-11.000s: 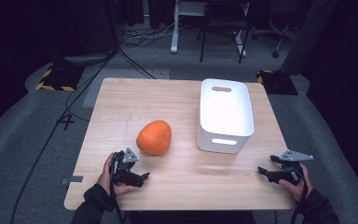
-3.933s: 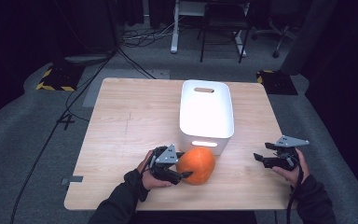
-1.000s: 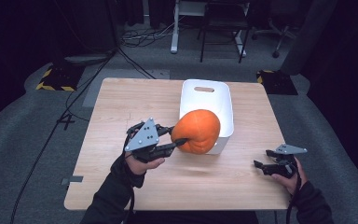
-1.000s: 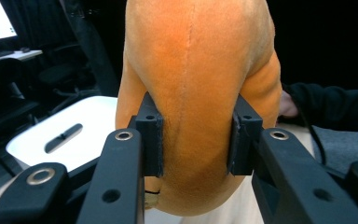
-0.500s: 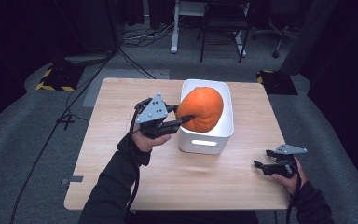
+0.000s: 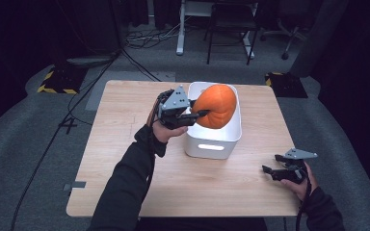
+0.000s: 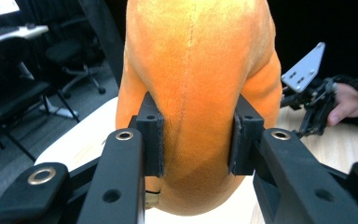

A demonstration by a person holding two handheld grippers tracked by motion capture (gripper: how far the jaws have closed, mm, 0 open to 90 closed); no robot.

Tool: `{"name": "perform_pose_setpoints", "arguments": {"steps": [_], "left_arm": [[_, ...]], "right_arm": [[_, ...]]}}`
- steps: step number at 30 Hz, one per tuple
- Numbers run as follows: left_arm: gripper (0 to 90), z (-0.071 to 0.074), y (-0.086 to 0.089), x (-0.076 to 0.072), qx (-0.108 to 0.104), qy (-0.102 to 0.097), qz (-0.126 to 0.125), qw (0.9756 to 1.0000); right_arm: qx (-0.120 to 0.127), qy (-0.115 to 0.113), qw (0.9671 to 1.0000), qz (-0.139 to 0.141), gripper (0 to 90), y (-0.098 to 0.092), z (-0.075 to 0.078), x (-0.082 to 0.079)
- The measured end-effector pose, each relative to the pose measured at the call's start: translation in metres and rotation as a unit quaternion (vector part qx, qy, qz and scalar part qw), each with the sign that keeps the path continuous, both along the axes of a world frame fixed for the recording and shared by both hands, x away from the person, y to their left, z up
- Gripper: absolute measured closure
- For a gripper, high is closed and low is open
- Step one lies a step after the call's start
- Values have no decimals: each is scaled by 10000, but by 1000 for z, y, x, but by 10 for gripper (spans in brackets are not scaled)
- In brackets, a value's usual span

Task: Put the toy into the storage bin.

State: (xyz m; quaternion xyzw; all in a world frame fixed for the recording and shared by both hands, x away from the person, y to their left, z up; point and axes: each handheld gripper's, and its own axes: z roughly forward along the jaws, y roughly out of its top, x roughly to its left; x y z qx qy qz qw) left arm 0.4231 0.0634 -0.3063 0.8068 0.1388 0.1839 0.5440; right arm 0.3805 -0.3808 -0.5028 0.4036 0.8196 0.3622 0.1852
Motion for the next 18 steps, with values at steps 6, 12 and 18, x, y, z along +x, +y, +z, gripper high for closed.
{"name": "perform_pose_setpoints", "arguments": {"steps": [6, 12, 18], "left_arm": [[647, -9, -17, 13, 251, 158, -17, 9996], [644, -17, -29, 26, 417, 248, -28, 9988], [641, -27, -36, 36, 597, 399, 94, 9974]], "right_arm": [[6, 0, 10000, -1, 200, 0, 0, 0], [12, -17, 10000, -8, 199, 0, 0, 0], [25, -2, 10000, -18, 199, 1, 0, 0]]}}
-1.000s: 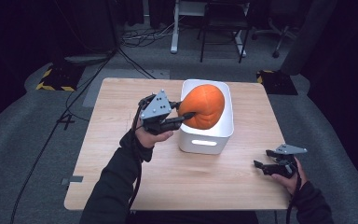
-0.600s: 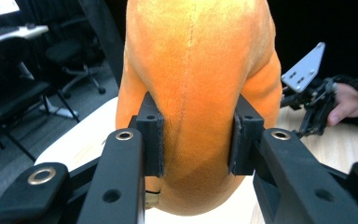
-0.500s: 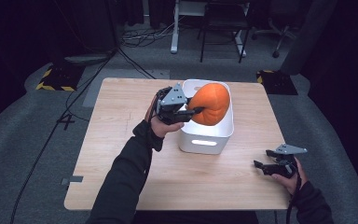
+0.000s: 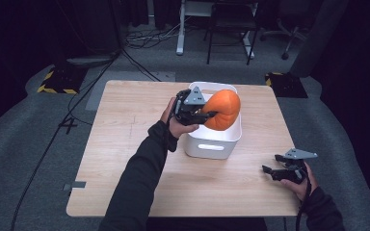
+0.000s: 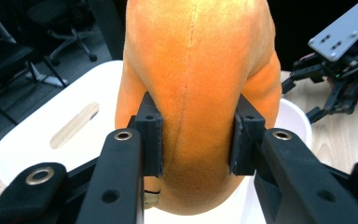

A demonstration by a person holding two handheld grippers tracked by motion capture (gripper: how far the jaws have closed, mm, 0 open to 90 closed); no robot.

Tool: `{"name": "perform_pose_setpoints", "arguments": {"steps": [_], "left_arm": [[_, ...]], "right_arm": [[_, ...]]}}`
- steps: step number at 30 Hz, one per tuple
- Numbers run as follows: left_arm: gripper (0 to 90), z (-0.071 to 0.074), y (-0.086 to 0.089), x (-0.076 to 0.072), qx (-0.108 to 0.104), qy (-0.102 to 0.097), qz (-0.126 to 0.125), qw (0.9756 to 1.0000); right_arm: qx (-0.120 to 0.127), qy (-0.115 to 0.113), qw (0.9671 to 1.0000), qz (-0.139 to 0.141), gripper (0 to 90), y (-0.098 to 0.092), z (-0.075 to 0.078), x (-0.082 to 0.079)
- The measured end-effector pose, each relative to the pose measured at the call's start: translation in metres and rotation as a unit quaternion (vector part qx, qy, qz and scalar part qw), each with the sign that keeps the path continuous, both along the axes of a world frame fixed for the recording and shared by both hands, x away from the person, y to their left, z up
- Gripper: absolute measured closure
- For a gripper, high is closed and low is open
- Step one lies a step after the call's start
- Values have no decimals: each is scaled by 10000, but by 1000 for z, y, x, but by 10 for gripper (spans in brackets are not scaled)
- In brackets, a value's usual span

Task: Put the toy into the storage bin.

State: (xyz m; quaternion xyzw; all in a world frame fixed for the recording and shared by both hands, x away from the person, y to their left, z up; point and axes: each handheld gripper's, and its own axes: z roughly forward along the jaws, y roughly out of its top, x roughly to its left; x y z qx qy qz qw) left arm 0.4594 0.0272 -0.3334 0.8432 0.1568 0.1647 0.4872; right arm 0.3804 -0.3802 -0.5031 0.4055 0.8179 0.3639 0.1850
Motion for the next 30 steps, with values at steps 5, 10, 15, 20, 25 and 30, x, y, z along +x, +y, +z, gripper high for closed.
{"name": "perform_pose_setpoints", "arguments": {"steps": [5, 10, 15, 20, 25, 30], "left_arm": [[640, -7, -4, 10, 210, 79, 115, 9997], [638, -10, -5, 16, 218, 188, 133, 9995], [638, -12, -8, 13, 210, 248, -113, 9994], [631, -14, -11, 13, 303, 303, -161, 9990], [624, -15, -17, 12, 521, 458, -336, 9970], [622, -15, -20, 15, 655, 440, -362, 9962]], "right_arm": [[0, 0, 10000, 0, 199, 0, 0, 0], [2, -31, 10000, -16, 195, 0, 0, 0], [-5, -21, 10000, -7, 195, 0, 0, 0], [-23, -2, 10000, 12, 195, 0, 0, 0], [-9, -20, 10000, -4, 195, 0, 0, 0], [-22, -5, 10000, 11, 195, 0, 0, 0]]}}
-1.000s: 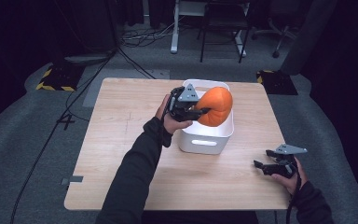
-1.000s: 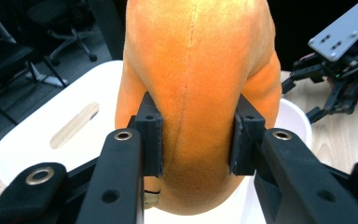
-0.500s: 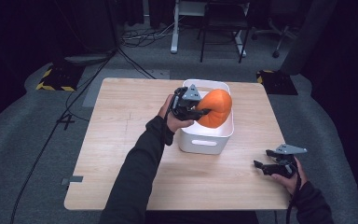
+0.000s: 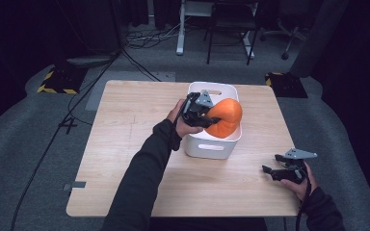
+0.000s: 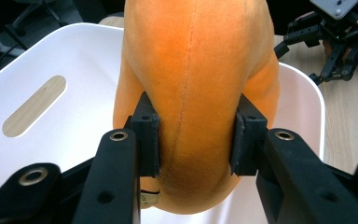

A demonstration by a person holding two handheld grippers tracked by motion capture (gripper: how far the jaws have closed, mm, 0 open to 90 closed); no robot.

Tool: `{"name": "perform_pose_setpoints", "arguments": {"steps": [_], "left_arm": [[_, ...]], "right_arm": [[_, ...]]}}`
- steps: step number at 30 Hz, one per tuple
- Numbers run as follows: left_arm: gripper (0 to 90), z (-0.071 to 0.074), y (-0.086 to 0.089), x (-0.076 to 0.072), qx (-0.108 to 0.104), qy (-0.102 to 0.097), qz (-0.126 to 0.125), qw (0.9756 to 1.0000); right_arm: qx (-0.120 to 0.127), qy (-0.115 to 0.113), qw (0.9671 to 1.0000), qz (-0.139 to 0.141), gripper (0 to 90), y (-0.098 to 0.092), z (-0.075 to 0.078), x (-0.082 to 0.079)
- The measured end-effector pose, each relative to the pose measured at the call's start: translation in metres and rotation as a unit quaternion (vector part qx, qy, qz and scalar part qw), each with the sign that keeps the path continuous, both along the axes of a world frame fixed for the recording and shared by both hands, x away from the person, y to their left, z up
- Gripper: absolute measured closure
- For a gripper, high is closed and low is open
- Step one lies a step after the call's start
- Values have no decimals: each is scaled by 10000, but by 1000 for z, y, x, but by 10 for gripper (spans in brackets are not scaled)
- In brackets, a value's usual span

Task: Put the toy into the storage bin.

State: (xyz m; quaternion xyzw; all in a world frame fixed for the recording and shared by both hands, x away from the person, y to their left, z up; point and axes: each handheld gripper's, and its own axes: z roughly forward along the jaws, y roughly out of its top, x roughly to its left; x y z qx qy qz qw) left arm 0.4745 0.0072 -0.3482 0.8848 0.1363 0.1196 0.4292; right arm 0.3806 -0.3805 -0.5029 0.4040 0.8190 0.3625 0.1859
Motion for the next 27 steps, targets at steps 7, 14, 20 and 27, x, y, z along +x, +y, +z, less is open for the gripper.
{"name": "perform_pose_setpoints", "arguments": {"steps": [7, 14, 20, 27], "left_arm": [[608, -5, 2, 1, 117, 202, -82, 9997], [586, -11, -2, 3, 363, 349, -160, 9986], [556, -13, -2, 5, 585, 472, -216, 9969], [524, -17, -8, 5, 882, 588, -239, 9941]], "right_arm": [[0, -10, 10000, -5, 196, 0, 0, 0], [2, -12, 10000, -3, 195, 0, 0, 0], [8, -10, 10000, -10, 195, 0, 0, 0], [10, -19, 10000, -10, 195, 0, 0, 0]]}}
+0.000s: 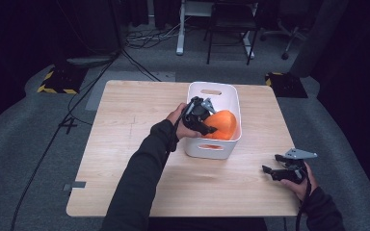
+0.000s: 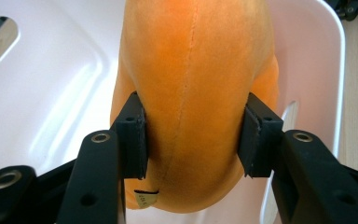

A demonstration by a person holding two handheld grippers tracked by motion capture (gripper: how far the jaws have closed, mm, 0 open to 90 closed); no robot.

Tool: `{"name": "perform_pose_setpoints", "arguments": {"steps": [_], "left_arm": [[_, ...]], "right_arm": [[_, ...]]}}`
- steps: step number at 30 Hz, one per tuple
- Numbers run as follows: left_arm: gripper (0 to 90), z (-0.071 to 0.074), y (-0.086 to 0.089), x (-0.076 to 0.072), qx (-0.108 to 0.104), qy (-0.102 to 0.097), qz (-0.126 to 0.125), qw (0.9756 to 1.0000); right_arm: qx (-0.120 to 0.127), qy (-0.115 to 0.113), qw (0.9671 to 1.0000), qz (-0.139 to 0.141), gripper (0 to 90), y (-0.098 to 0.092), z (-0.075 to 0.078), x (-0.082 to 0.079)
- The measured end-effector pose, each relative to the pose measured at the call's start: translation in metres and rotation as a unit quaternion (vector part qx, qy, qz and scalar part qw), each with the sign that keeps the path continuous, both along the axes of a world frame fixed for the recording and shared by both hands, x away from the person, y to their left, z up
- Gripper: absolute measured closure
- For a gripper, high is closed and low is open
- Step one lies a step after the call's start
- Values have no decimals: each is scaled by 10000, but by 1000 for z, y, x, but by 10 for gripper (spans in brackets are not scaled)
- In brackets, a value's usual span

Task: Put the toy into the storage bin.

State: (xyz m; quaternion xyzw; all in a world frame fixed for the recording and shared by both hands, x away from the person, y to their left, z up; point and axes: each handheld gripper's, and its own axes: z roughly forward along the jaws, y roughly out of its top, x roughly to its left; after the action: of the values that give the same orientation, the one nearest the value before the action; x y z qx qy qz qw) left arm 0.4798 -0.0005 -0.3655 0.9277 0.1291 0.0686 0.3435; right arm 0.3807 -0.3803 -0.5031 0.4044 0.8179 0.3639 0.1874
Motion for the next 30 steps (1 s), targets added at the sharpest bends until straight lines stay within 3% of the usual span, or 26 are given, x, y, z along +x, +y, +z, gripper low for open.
{"name": "perform_pose_setpoints", "arguments": {"steps": [4, 10, 19, 23, 30], "left_arm": [[511, -1, -2, 1, 237, 82, -64, 9997], [496, -5, -5, 1, 421, 217, -180, 9987], [430, -10, -10, 3, 718, 286, -122, 9969], [406, -11, -10, 4, 664, 315, -69, 9973], [329, -10, -9, 4, 784, 251, 110, 9965]], "right_arm": [[-6, 9, 10000, 8, 195, 0, 0, 0], [1, 6, 10000, -5, 195, 0, 0, 0], [-3, 15, 10000, 2, 195, 0, 0, 0], [-8, 18, 10000, 8, 195, 0, 0, 0], [6, 3, 10000, -9, 195, 0, 0, 0]]}}
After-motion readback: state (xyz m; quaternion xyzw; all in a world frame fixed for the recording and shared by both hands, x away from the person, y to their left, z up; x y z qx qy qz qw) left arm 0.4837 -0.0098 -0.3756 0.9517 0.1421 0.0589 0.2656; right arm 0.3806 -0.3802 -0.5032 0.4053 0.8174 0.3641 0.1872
